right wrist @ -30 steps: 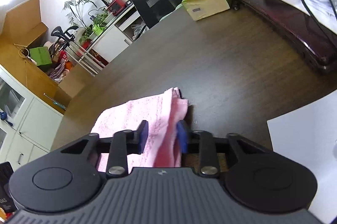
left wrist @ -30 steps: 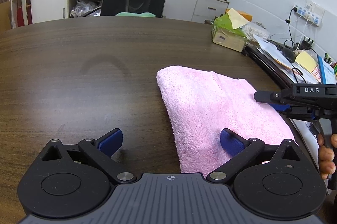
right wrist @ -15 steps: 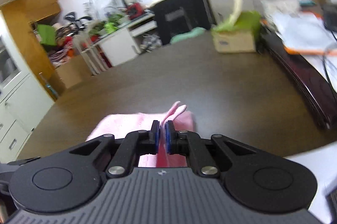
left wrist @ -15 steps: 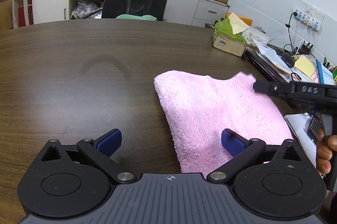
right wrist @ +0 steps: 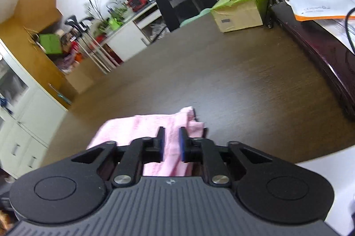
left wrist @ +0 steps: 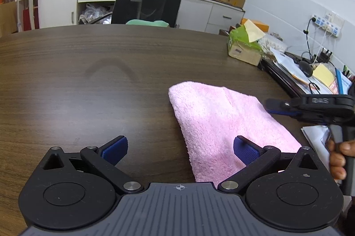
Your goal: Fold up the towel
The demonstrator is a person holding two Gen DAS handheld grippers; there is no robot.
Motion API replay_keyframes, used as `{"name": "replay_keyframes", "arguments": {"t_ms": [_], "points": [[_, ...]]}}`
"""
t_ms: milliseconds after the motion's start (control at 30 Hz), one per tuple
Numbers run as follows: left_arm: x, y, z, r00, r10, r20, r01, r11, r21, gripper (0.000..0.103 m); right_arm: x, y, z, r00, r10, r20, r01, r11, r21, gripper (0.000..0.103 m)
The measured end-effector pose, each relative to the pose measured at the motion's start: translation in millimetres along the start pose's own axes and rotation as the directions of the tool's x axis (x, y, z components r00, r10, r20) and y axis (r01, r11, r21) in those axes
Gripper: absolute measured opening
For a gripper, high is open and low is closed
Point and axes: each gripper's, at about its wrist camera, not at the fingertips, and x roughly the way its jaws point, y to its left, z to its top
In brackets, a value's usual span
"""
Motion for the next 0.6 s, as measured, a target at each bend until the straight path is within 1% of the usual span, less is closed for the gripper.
{"name": "replay_keyframes", "arguments": {"t_ms": [33,67,100,167,200,233,267,333,400,433,533,600], "points": [[-0.5,1.1,0.3,1.0,0.0,0.001,0.0,1.0,-0.004,0.103,-4.5,0.4,-1.4,1.0,-0.011,-0.001,0.011,1.0,0.0,0.039],[-0.3,2.3,0.8,1.0,-0.001,0.0,0.001,1.0,-0.01,0.103,-6.0,-0.4,-2.4,1.0,-0.01,-0.005,0.01,1.0,-0.004,0.059],[-0.1,3.4,1.3,1.0,-0.002,0.0,0.002,1.0,-0.015,0.103,-7.4,-0.3,-4.0,1.0,-0.008,-0.013,0.008,1.0,-0.004,0.064],[0.5,2.8,1.2,1.0,0.002,-0.003,-0.002,1.0,-0.012,0.103,-5.4,0.7,-5.8,1.0,-0.001,-0.02,0.001,1.0,-0.001,0.065],[0.8,2.1,1.2,1.0,0.003,-0.004,-0.003,1.0,-0.01,0.103,-1.9,1.3,-7.0,1.0,0.013,-0.029,-0.013,1.0,-0.004,0.063],[0.9,1.5,1.1,1.0,0.004,-0.004,-0.004,1.0,-0.007,0.103,2.2,1.6,-8.4,0.999,0.006,-0.038,-0.006,1.0,-0.006,0.057],[0.3,1.7,1.4,1.0,0.003,-0.002,-0.003,1.0,-0.008,0.103,8.8,3.3,-9.0,0.998,-0.024,-0.052,0.024,1.0,-0.012,0.048],[-0.8,2.0,1.9,1.0,0.002,0.001,-0.002,1.0,-0.01,0.103,15.6,5.2,-10.7,0.998,-0.018,-0.068,0.017,0.999,-0.029,0.04],[-2.5,4.6,3.8,1.0,0.003,0.008,-0.003,1.0,-0.021,0.103,15.2,10.6,-13.6,0.998,-0.033,-0.046,0.031,0.999,-0.045,0.026],[-3.3,5.9,4.7,1.0,0.004,0.012,-0.004,1.0,-0.027,0.103,14.7,16.7,-13.9,0.999,-0.048,-0.024,0.046,0.996,-0.078,0.018],[-3.8,10.5,7.1,1.0,0.009,0.017,-0.008,0.999,-0.046,0.103,17.4,42.4,-12.3,0.994,-0.106,0.034,0.111,0.971,-0.21,0.015],[-3.1,12.0,7.4,1.0,0.011,0.017,-0.01,0.999,-0.051,0.103,24.9,56.9,-11.6,0.989,-0.13,0.066,0.144,0.94,-0.309,0.015]]}}
